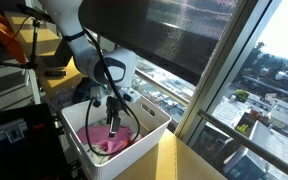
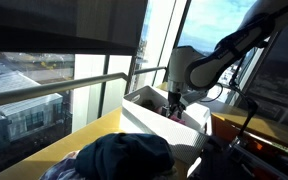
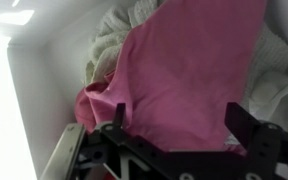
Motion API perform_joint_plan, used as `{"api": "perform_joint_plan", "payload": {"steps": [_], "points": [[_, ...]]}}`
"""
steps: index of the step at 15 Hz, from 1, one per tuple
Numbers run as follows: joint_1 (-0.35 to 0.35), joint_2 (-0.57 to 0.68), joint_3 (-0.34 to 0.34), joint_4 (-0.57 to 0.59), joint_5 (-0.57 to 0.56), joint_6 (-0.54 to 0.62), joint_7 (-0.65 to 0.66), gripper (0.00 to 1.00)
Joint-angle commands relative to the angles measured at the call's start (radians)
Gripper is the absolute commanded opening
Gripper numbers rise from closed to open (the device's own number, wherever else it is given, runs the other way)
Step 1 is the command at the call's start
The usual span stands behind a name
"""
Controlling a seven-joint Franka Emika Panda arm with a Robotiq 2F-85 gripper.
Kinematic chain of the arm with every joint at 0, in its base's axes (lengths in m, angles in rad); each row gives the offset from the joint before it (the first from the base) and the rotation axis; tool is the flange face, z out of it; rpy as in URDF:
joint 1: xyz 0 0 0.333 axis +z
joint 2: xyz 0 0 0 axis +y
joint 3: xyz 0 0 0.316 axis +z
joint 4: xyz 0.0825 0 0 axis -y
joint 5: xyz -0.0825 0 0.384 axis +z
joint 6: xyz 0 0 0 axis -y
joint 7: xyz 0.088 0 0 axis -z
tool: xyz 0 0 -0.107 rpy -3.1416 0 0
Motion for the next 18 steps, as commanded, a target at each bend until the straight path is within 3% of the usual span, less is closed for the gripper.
{"api": "perform_joint_plan", "payload": {"steps": [1, 5, 6, 8, 17, 18], "points": [[0.049, 0.069, -0.017, -0.052, 0.001, 0.110, 0.015, 1.00], [0.070, 0.150, -0.052, -0.064, 0.009, 0.187, -0.002, 0.99], [0.070, 0.139, -0.056, -0.064, 0.012, 0.180, -0.012, 0.74], [0.073, 0.116, -0.061, -0.068, 0.014, 0.165, -0.015, 0.70], [0.099, -0.063, -0.049, -0.109, 0.028, 0.079, -0.004, 0.04], [0.100, -0.098, -0.048, -0.107, 0.028, 0.061, -0.006, 0.06]]}}
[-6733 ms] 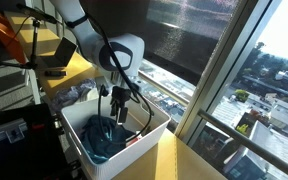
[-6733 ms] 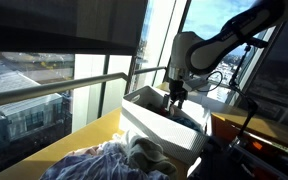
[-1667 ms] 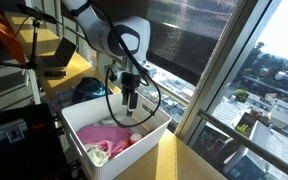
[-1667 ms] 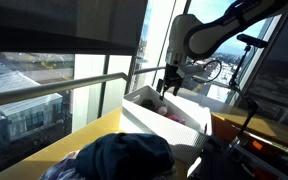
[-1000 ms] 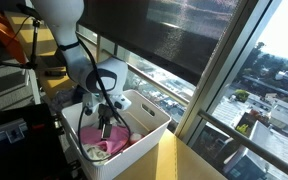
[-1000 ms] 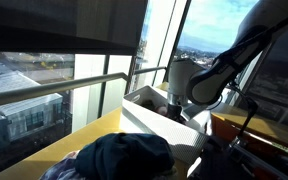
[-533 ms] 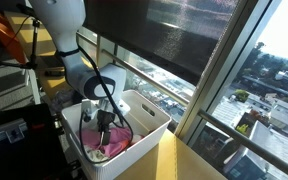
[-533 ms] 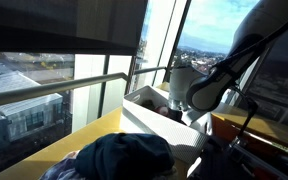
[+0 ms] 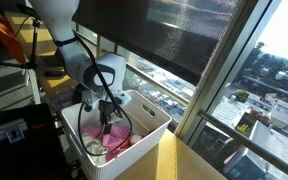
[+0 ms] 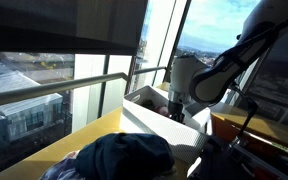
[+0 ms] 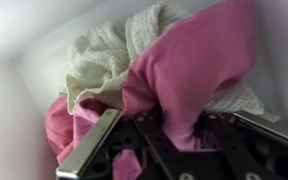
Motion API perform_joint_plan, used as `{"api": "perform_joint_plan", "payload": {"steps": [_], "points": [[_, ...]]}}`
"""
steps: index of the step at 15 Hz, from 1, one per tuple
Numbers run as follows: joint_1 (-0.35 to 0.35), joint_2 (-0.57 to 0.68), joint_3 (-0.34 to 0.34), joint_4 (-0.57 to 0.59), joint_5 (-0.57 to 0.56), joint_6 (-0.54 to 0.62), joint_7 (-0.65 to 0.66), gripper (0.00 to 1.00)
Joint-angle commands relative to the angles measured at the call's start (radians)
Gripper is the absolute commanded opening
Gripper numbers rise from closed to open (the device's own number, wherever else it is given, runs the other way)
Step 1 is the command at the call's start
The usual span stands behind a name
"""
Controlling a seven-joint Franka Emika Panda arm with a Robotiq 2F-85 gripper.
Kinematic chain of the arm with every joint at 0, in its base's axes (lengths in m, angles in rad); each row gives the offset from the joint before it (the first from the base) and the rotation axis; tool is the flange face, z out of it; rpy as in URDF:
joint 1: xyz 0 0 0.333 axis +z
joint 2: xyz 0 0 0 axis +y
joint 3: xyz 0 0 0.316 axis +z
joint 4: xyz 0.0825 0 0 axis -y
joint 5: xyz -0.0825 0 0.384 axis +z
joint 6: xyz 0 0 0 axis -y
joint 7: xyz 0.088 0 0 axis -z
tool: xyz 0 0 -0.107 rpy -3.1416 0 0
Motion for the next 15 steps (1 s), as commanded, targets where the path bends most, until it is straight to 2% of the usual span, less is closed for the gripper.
{"api": "perform_joint_plan", "payload": {"steps": [1, 4, 7, 11, 15], "points": [[0.018, -0.165, -0.007, -0.022, 0.011, -0.089, -0.003, 0.04], [0.015, -0.274, 0.009, 0.014, -0.010, -0.145, 0.009, 0.06], [0.015, -0.385, 0.057, 0.057, -0.023, -0.179, 0.013, 0.06], [0.040, -0.470, 0.178, 0.149, -0.008, -0.281, 0.024, 0.06], [0.107, -0.479, 0.323, 0.237, -0.028, -0.376, 0.070, 0.06]]}}
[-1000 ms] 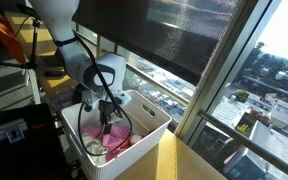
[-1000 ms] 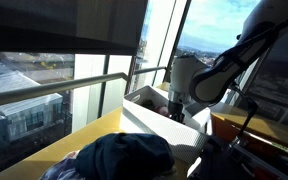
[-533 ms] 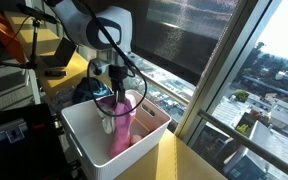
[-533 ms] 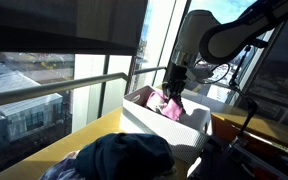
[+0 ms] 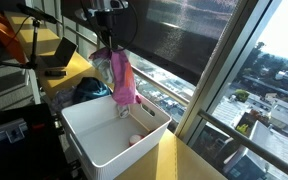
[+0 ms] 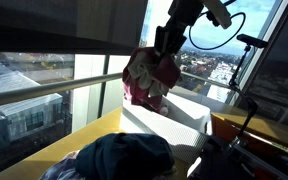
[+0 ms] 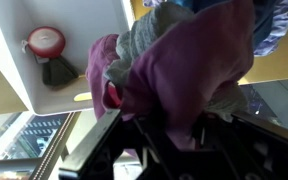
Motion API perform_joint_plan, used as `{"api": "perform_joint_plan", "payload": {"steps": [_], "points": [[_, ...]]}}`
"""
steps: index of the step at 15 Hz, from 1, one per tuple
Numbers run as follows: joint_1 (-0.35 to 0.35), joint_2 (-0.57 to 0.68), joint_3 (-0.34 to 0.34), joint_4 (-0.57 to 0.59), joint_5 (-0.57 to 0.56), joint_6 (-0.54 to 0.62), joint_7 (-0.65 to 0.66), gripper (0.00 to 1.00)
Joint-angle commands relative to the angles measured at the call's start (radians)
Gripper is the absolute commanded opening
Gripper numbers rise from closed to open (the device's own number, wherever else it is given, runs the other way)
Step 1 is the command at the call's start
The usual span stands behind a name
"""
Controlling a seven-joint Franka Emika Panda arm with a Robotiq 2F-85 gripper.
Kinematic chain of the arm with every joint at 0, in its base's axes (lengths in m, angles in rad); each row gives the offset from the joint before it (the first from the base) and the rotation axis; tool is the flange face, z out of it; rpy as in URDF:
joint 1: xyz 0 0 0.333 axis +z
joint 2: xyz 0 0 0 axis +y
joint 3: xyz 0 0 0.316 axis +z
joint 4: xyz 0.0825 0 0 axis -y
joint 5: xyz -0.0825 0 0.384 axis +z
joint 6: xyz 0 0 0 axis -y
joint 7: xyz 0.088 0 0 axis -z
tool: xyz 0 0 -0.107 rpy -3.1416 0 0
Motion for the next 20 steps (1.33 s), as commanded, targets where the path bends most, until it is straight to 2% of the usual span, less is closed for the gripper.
{"api": "perform_joint_plan", "payload": {"steps": [1, 3, 6, 11, 15, 20], "points": [[0.062, 0.012, 0.116, 0.088, -0.022, -0.098, 0.057, 0.06], [0.105, 0.047, 0.177, 0.135, -0.033, -0.138, 0.101, 0.06], [0.138, 0.090, 0.214, 0.156, -0.039, -0.163, 0.118, 0.06], [0.116, 0.180, 0.158, 0.100, -0.068, -0.134, 0.091, 0.06], [0.100, 0.275, 0.104, 0.128, -0.040, -0.141, 0.070, 0.06], [0.144, 0.356, 0.093, 0.138, -0.054, -0.147, 0.089, 0.06]]}}
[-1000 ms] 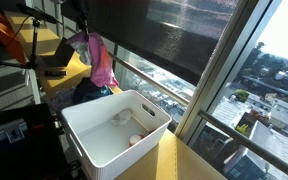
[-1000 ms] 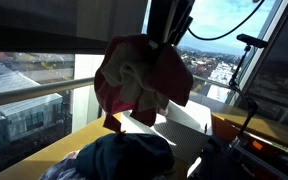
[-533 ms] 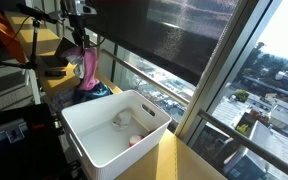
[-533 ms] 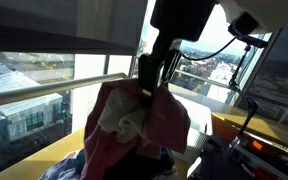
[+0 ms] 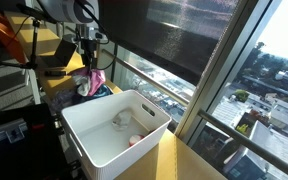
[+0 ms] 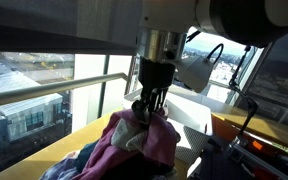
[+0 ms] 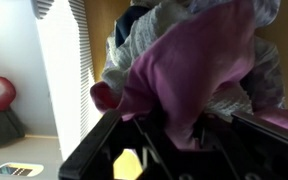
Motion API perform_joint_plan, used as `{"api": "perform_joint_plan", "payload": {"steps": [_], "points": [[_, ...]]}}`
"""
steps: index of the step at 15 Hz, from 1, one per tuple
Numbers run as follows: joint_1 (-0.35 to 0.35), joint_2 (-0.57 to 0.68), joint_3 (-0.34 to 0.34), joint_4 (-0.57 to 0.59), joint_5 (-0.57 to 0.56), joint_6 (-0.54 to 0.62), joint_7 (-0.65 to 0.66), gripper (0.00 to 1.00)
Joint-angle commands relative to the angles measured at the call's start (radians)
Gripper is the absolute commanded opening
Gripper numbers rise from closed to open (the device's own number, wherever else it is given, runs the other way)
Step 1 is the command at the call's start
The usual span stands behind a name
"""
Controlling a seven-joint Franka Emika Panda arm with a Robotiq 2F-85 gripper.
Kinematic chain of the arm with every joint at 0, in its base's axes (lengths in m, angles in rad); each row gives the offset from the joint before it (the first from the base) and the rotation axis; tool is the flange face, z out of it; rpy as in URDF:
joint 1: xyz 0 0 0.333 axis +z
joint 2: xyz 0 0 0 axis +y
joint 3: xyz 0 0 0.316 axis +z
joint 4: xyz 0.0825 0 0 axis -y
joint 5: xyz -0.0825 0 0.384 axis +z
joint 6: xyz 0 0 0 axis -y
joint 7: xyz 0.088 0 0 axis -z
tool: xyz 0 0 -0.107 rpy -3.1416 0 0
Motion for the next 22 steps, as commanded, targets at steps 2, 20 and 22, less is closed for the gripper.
{"api": "perform_joint_plan", "payload": {"steps": [2, 20, 22], "points": [[0.065, 0.044, -0.011, 0.037, -0.010, -0.027, 0.004, 0.50], [-0.255, 0.061, -0.278, 0.178, 0.000, 0.026, -0.155, 1.00], [-0.274, 0.124, -0.288, 0.185, 0.029, 0.045, -0.169, 1.00]]}}
